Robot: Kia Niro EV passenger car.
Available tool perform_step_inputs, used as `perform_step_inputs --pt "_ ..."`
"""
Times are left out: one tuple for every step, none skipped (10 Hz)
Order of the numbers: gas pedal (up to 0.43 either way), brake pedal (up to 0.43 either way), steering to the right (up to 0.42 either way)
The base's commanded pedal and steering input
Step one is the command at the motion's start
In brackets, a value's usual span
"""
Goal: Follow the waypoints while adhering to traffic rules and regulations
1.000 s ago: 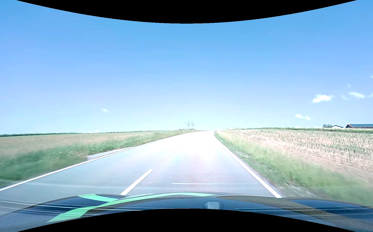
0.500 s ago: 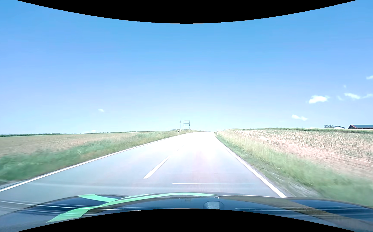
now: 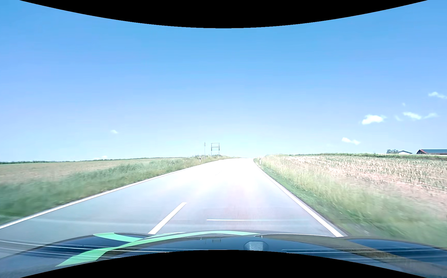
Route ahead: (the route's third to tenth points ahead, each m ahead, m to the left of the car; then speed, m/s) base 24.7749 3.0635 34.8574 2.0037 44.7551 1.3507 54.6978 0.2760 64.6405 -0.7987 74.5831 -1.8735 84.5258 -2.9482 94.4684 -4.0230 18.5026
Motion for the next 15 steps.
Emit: perform_step_inputs --pt "0.35 0.0 0.013" --pt "0.358 0.0 0.012" --pt "0.358 0.0 0.009" --pt "0.358 0.0 0.009" --pt "0.358 0.0 0.009" --pt "0.358 0.0 0.009" --pt "0.339 0.0 0.009" --pt "0.339 0.0 0.008" --pt "0.339 0.0 0.007" --pt "0.35 0.0 0.006" --pt "0.358 0.0 0.006" --pt "0.37 0.0 0.006" --pt "0.37 0.0 0.006" --pt "0.358 0.0 0.005" --pt "0.331 0.0 0.005"
